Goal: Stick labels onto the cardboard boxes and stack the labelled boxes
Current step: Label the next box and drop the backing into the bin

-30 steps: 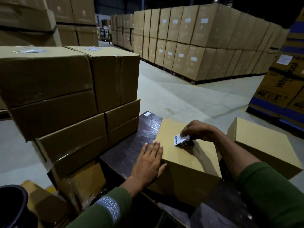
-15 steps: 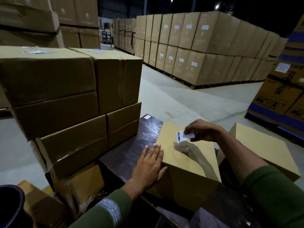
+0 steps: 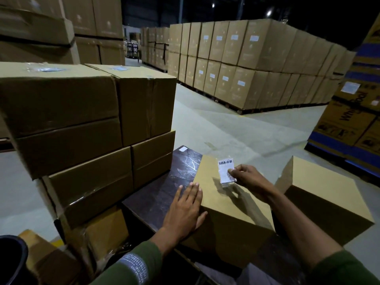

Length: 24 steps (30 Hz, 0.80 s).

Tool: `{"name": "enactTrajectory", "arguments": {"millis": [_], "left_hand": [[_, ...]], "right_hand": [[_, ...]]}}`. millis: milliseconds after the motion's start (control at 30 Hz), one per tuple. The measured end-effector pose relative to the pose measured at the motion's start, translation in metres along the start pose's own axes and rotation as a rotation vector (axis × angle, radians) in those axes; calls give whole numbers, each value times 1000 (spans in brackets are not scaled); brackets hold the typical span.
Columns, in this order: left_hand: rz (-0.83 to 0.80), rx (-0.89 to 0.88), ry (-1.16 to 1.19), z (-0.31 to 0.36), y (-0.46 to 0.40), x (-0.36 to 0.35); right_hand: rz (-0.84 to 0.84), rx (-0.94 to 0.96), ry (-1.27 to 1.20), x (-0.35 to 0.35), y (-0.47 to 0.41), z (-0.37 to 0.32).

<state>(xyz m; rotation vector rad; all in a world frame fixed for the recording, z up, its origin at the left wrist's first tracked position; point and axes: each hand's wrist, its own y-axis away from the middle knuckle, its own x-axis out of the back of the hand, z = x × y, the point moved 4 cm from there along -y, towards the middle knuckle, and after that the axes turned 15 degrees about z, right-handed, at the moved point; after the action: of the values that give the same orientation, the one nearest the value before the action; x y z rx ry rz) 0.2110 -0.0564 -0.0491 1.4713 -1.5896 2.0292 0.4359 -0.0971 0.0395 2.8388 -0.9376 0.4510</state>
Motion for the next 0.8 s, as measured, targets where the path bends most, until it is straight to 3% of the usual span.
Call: {"name": "enactTrajectory", "arguments": {"millis": [300,500,800], "left_hand": [[22,-22,-30,1,-2,1],[21,-19,-39,2,0,0],[37,-25,-32,3,0,-1]], "right_hand": [[155,35,77,-25,2,25],[93,112,165,-33,9,22],[57,169,186,12,31,38]]}}
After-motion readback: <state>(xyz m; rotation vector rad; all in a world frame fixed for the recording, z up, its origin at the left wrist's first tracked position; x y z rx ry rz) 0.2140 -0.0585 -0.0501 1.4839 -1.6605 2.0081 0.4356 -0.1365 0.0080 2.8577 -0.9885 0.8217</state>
